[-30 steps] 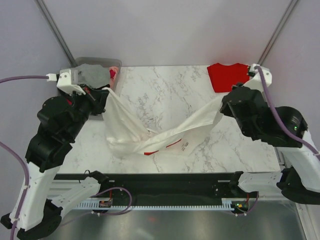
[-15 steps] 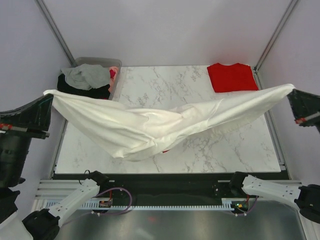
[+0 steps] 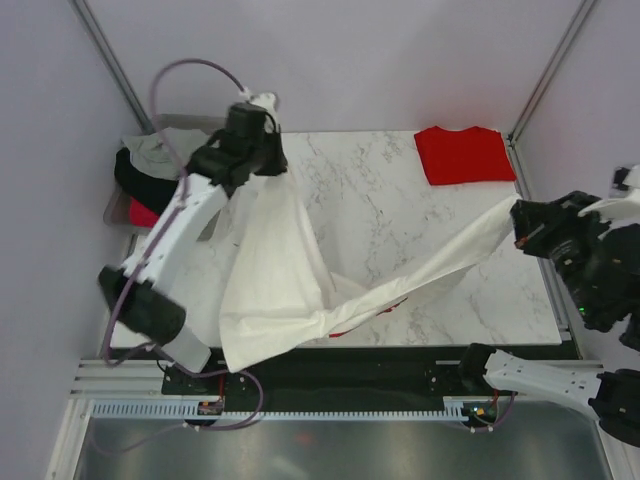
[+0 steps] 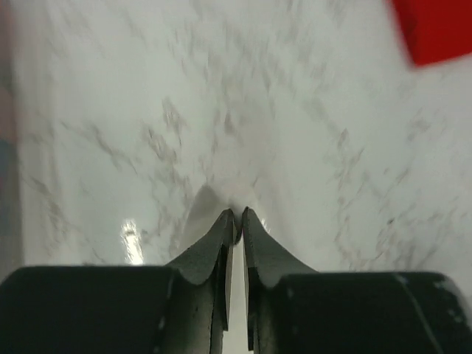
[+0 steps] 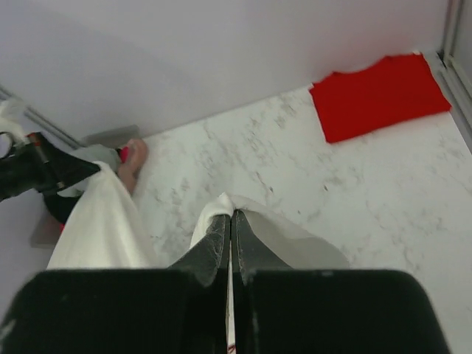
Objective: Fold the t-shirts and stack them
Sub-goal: Flatten the tshirt out
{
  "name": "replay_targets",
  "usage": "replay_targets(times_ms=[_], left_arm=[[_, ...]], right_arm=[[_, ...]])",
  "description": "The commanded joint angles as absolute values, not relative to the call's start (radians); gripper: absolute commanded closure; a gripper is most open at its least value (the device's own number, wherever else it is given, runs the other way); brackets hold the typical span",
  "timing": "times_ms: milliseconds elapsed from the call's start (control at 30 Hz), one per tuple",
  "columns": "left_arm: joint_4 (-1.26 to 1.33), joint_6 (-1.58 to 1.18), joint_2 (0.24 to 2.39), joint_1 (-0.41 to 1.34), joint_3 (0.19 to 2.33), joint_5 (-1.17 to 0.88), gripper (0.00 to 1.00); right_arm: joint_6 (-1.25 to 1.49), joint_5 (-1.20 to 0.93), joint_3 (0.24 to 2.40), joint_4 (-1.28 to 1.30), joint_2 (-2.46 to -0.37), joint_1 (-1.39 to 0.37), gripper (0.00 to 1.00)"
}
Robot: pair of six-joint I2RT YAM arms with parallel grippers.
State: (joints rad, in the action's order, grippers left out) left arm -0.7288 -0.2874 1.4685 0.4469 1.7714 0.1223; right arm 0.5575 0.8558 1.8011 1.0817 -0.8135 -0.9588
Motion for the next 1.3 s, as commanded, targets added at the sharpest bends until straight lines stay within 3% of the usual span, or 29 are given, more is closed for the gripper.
replay_targets(times_ms=[0, 100, 133, 200, 233, 400, 533, 733, 967, 1267], left_arm=[[-0.913, -0.350, 1.678, 0.416, 1.649, -0.112, 0.83], [-0.884, -0.380, 1.683, 0.416, 1.573, -0.146, 0.49], [-0.833, -0.385, 1.655, 0.414, 1.495, -0.144, 0.31], [-0.799, -0.394, 1.553, 0.416, 1.397, -0.130, 0.17], [-0.796, -0.394, 1.525, 0.414, 1.372, -0.121, 0.15], [-0.770, -0.442, 1.260, 0.417, 1.145, -0.095, 0.21], [-0.715, -0.552, 1.042, 0.440, 0.910, -0.115, 0.35], [-0.670, -0.751, 0.793, 0.495, 0.621, -0.144, 0.37], [-0.650, -0.984, 0.762, 0.665, 0.468, -0.037, 0.36], [-0.532, -0.996, 0.828, 0.715, 0.390, -0.041, 0.36]], right_arm=[[0.774, 1.003, 1.700, 1.293, -0.848, -0.957, 1.00], [0.847, 0.994, 1.611, 1.316, -0.832, -0.957, 1.00], [0.857, 0.979, 1.589, 1.307, -0.819, -0.959, 1.00], [0.857, 0.970, 1.523, 1.275, -0.789, -0.957, 1.00], [0.857, 0.968, 1.505, 1.269, -0.779, -0.957, 1.00], [0.850, 0.940, 1.425, 1.227, -0.756, -0.957, 1.00], [0.853, 0.925, 1.384, 1.200, -0.739, -0.959, 1.00], [0.868, 0.905, 1.330, 1.175, -0.719, -0.957, 1.00], [0.893, 0.894, 1.278, 1.157, -0.710, -0.957, 1.00], [0.899, 0.899, 1.250, 1.152, -0.710, -0.959, 1.00]])
